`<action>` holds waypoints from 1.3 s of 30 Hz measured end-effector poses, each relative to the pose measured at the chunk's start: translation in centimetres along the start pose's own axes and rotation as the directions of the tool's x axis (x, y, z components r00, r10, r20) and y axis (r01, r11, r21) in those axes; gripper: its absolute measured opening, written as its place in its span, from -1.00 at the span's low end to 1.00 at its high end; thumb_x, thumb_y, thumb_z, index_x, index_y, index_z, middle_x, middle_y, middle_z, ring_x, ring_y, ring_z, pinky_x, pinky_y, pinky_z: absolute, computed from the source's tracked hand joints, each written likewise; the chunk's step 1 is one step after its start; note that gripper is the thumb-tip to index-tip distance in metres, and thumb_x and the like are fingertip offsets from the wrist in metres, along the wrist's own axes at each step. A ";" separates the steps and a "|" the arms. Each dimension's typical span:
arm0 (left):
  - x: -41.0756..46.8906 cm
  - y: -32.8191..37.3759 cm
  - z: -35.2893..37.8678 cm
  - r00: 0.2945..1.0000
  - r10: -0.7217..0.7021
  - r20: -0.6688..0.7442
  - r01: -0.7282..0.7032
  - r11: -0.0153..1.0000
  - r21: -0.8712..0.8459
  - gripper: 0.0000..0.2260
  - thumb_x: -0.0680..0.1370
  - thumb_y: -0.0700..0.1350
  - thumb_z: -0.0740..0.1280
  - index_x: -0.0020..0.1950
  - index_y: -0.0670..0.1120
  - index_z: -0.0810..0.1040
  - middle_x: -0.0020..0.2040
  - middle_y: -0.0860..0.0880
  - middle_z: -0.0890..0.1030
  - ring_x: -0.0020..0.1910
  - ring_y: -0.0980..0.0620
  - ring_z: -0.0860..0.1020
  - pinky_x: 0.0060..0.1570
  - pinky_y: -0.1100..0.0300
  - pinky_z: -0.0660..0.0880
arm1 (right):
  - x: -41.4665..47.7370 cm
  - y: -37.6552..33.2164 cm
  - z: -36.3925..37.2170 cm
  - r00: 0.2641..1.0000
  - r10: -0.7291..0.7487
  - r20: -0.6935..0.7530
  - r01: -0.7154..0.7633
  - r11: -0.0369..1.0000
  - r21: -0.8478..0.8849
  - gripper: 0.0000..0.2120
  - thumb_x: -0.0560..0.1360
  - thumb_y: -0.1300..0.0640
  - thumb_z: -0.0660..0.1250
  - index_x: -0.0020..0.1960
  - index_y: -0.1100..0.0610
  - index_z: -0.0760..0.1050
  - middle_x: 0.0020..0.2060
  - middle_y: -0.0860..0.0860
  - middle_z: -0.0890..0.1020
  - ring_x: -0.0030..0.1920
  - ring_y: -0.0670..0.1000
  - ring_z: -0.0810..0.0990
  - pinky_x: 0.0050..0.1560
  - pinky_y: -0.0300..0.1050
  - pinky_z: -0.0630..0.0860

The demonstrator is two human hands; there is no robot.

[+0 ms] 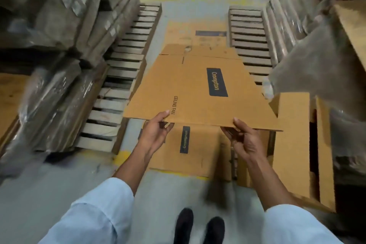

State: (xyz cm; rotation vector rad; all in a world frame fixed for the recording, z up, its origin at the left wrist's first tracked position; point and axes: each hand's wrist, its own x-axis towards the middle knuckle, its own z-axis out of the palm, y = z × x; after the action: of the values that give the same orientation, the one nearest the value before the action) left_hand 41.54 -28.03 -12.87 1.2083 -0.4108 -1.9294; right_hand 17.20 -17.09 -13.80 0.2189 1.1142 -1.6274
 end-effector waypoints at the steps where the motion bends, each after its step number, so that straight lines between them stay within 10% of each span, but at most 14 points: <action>1: 2.3 -1.2 -1.2 1.000 -0.023 -0.019 0.023 1.000 0.000 -0.91 0.61 -0.25 0.33 -0.05 -0.18 0.61 0.00 -0.14 0.65 -0.01 0.01 0.61 -0.19 0.22 0.62 | 2.2 1.4 -0.9 1.000 0.018 -0.024 -0.018 1.000 0.002 -0.50 0.47 0.41 0.39 0.40 0.26 0.46 -0.05 0.15 0.72 -0.11 0.12 0.75 -0.21 0.06 0.68; 10: 21.7 -17.2 -15.9 0.984 -0.101 -0.144 0.099 0.995 -0.021 -0.90 0.56 -0.29 0.38 0.06 -0.26 0.63 0.05 -0.18 0.71 -0.01 0.00 0.71 -0.07 0.15 0.65 | 23.1 17.8 -13.9 0.980 0.141 -0.143 -0.133 0.989 0.061 -0.42 0.32 0.41 0.43 0.33 0.15 0.53 0.18 0.17 0.69 0.06 0.22 0.72 -0.05 0.24 0.68; 18: 32.3 -32.9 -29.3 0.958 -0.177 -0.226 0.188 0.982 0.026 -0.82 0.59 -0.24 0.37 -0.11 -0.16 0.77 0.09 -0.13 0.72 0.03 0.02 0.71 0.19 0.11 0.56 | 35.2 31.8 -26.7 0.958 0.214 -0.190 -0.215 0.976 0.016 -0.74 0.31 0.41 0.44 -0.26 0.07 0.75 -0.20 0.06 0.74 -0.05 0.09 0.68 0.06 0.20 0.58; 23: 35.4 -39.9 -35.2 0.911 -0.192 -0.364 0.212 0.977 0.014 -0.66 0.54 -0.24 0.45 0.30 -0.20 0.53 0.15 -0.18 0.70 0.07 -0.08 0.70 0.08 0.02 0.64 | 39.1 38.4 -33.3 0.884 0.306 -0.353 -0.307 0.950 0.055 -0.66 0.51 0.42 0.36 0.25 0.19 0.55 0.06 0.13 0.66 0.09 0.09 0.63 -0.16 0.02 0.68; 30: 40.0 -44.0 -39.6 0.801 -0.269 -0.534 0.246 0.962 -0.116 -0.70 0.66 -0.30 0.26 0.40 -0.25 0.42 0.23 -0.27 0.62 0.09 -0.18 0.66 0.15 -0.10 0.59 | 41.3 42.9 -37.0 0.820 0.386 -0.423 -0.411 0.911 0.033 -0.86 0.59 0.40 0.27 0.14 0.30 0.48 0.05 0.21 0.54 -0.01 0.19 0.60 0.09 0.13 0.58; 39: 41.3 -43.0 -41.1 0.750 -0.229 -0.621 0.462 0.852 0.244 -0.77 0.70 -0.20 0.14 0.31 -0.11 0.49 0.24 -0.24 0.47 0.24 -0.24 0.56 0.23 -0.09 0.55 | 39.3 46.5 -38.2 0.793 0.456 -0.404 -0.531 0.842 -0.093 -0.79 0.63 0.30 0.25 0.25 0.23 0.50 0.14 0.18 0.68 0.12 0.20 0.66 0.10 0.08 0.59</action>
State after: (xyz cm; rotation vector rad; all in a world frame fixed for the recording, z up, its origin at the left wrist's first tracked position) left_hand 48.15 -27.38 -84.96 2.1910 -0.2462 -1.6958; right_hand 26.22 -12.83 -84.99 0.6510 1.3581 -1.0095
